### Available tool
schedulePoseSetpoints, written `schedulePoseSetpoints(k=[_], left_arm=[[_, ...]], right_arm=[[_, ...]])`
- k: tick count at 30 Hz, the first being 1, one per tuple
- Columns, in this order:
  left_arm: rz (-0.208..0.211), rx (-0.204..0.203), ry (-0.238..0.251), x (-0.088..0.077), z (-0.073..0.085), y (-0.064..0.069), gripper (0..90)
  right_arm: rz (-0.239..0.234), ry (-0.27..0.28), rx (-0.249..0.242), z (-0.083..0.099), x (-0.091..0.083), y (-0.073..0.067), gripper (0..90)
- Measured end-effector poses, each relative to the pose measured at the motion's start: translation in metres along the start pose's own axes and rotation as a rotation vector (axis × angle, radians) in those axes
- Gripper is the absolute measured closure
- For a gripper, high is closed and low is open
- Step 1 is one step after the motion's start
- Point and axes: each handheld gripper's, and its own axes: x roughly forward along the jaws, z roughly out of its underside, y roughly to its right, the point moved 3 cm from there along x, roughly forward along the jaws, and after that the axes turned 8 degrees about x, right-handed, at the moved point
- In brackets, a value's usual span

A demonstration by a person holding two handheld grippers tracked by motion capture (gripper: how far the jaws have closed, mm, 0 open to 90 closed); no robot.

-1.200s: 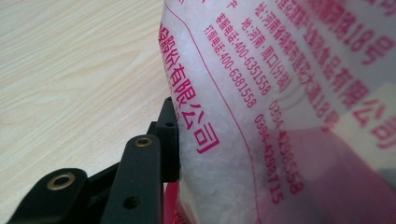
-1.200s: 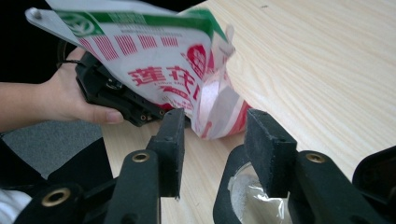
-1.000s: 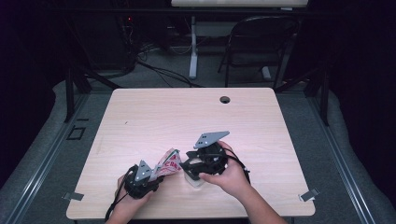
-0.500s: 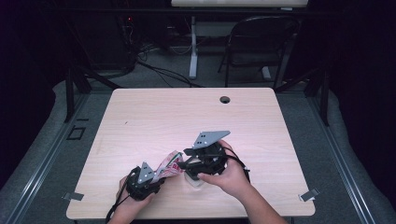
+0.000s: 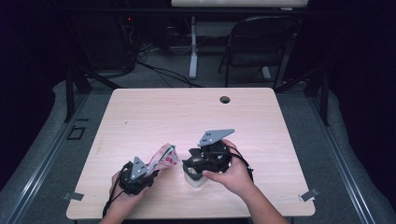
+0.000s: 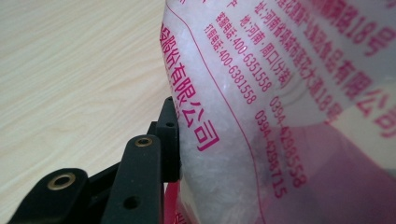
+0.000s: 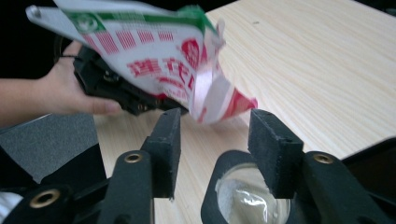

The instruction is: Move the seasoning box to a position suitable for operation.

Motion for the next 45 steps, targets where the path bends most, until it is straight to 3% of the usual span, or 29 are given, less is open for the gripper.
schedulePoseSetpoints(k=[12,19,24,29,32,37,44,45], left_arm=[[-0.034,0.044,0.021,-0.002,-0.022,-0.018,63.2],[-0.044,0.095,0.045,0.003,-0.052,-0.03,63.2],[-0.039,0.1,0.07,0.008,-0.067,-0.031,63.2],[-0.059,0.169,0.073,0.014,-0.085,-0.031,63.2],[-0.061,0.18,0.08,0.014,-0.088,-0.031,63.2],[-0.105,0.233,0.084,0.013,-0.095,-0.029,63.2],[-0.123,0.252,0.081,0.011,-0.095,-0.029,63.3],[-0.124,0.27,0.069,0.01,-0.094,-0.027,63.3]], right_arm=[[0.043,-0.017,0.026,0.012,-0.009,0.008,59.1],[0.053,0.022,0.064,0.014,-0.021,0.009,56.1],[0.062,0.03,0.059,0.016,-0.026,0.009,56.0],[0.053,0.048,0.07,0.018,-0.031,0.007,56.8],[0.053,0.049,0.073,0.018,-0.032,0.007,57.2],[0.063,0.047,0.077,0.021,-0.035,0.009,59.4],[0.062,0.05,0.061,0.023,-0.036,0.007,60.2],[0.065,0.055,0.062,0.023,-0.036,0.007,59.7]])
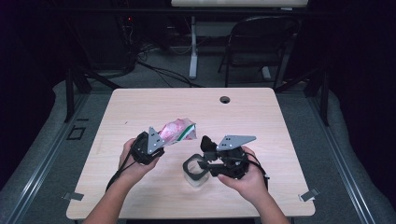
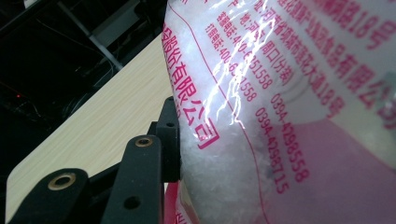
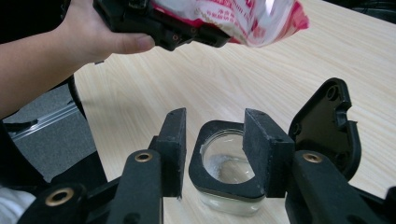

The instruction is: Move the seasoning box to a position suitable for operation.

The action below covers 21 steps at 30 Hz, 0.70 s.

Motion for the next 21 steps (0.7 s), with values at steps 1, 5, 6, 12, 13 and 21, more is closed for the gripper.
schedulePoseSetpoints(k=[1,5,6,12,13,21], left_arm=[[0.002,0.003,-0.001,0.0,0.0,0.001,63.4],[-0.008,0.045,-0.028,0.0,0.001,0.005,63.4],[-0.01,0.064,-0.042,0.0,0.001,0.007,63.4],[-0.019,0.095,-0.067,-0.002,0.003,0.01,63.5],[-0.019,0.095,-0.067,-0.002,0.003,0.01,63.4],[-0.032,0.138,-0.097,-0.007,0.006,0.012,63.5]], right_arm=[[0.003,0.004,0.001,0.0,0.0,0.0,59.4],[0.011,0.013,0.006,-0.001,-0.001,0.001,58.0],[0.008,0.019,0.007,-0.001,-0.001,0.002,56.0],[0.012,-0.001,-0.024,-0.002,0.001,0.0,54.7],[0.017,-0.001,-0.031,-0.002,0.002,-0.001,55.2],[0.04,0.014,-0.044,-0.004,-0.002,0.001,58.7]])
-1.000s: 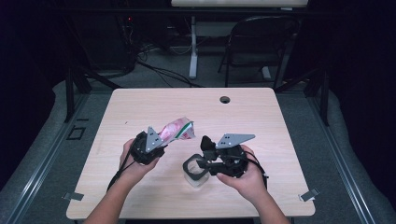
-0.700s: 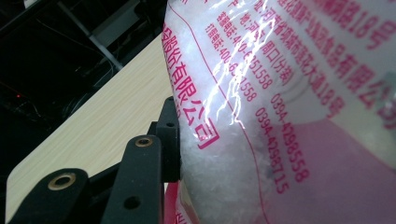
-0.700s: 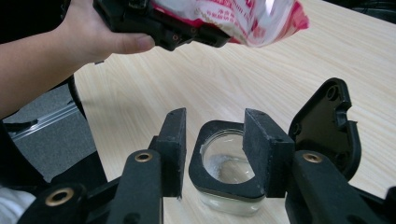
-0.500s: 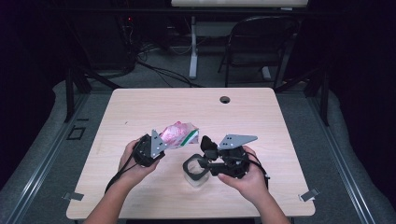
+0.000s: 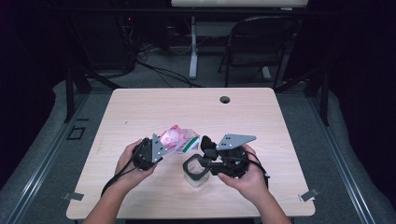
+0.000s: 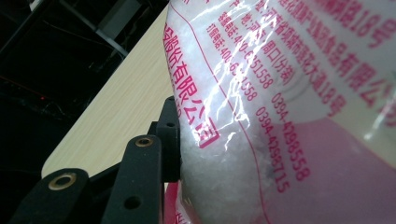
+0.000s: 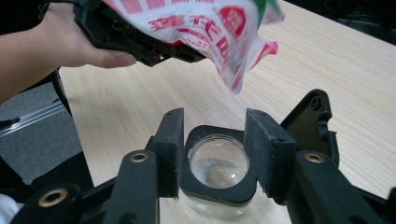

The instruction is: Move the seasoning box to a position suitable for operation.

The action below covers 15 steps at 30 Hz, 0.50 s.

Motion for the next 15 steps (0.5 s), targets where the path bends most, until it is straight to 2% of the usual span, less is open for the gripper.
schedulePoseSetpoints(k=[1,3,5,10,15], left_arm=[[-0.009,0.02,-0.009,-0.0011,0.0,0.0009,63.5],[-0.014,0.034,-0.016,-0.0016,-0.0002,0.0014,63.5],[-0.005,0.051,-0.027,-0.0023,-0.0002,0.0026,63.5],[0.015,0.071,-0.042,-0.0025,-0.0007,0.0057,63.6],[0.029,0.089,-0.055,-0.0027,-0.0006,0.0079,63.7]], right_arm=[[0.004,0.004,-0.004,-0.0007,-0.0004,0.0,59.0],[0.007,0.006,-0.014,-0.0013,-0.0005,-0.0005,58.9],[0.009,0.009,-0.021,-0.0016,-0.0001,-0.0013,58.4],[0.022,0.002,-0.047,-0.0021,0.0017,-0.0027,57.4],[0.035,0.012,-0.043,-0.0036,0.0039,-0.0024,53.7]])
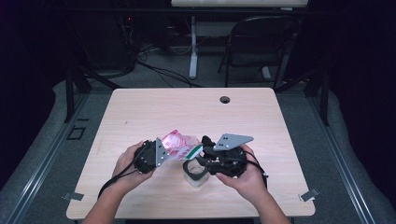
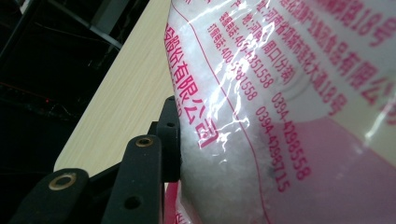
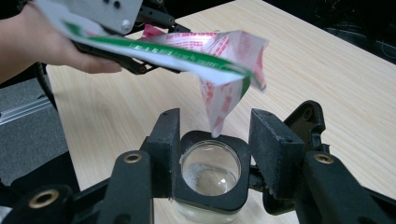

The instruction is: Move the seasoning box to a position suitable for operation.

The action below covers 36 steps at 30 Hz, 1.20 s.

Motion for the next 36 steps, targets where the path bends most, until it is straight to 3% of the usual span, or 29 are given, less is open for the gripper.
schedulePoseSetpoints(k=[7,13,18,22,36], left_arm=[[0.023,0.005,0.002,-0.001,-0.001,0.002,63.8],[0.031,-0.003,-0.003,-0.001,0.001,0.002,63.8],[0.06,-0.009,-0.005,0.002,0.005,0.005,64.0],[0.071,0.002,-0.009,0.004,0.007,0.008,64.1],[0.086,0.022,-0.019,0.007,0.009,0.017,64.2]], right_arm=[[0.017,0.004,-0.039,-0.005,0.004,-0.004,49.3],[0.026,0.017,-0.054,-0.009,0.0,-0.005,49.0],[0.027,0.03,-0.077,-0.014,-0.003,-0.009,48.9],[0.042,0.033,-0.096,-0.015,-0.002,-0.01,48.7],[-0.006,0.002,-0.142,-0.015,0.011,-0.023,52.2]])
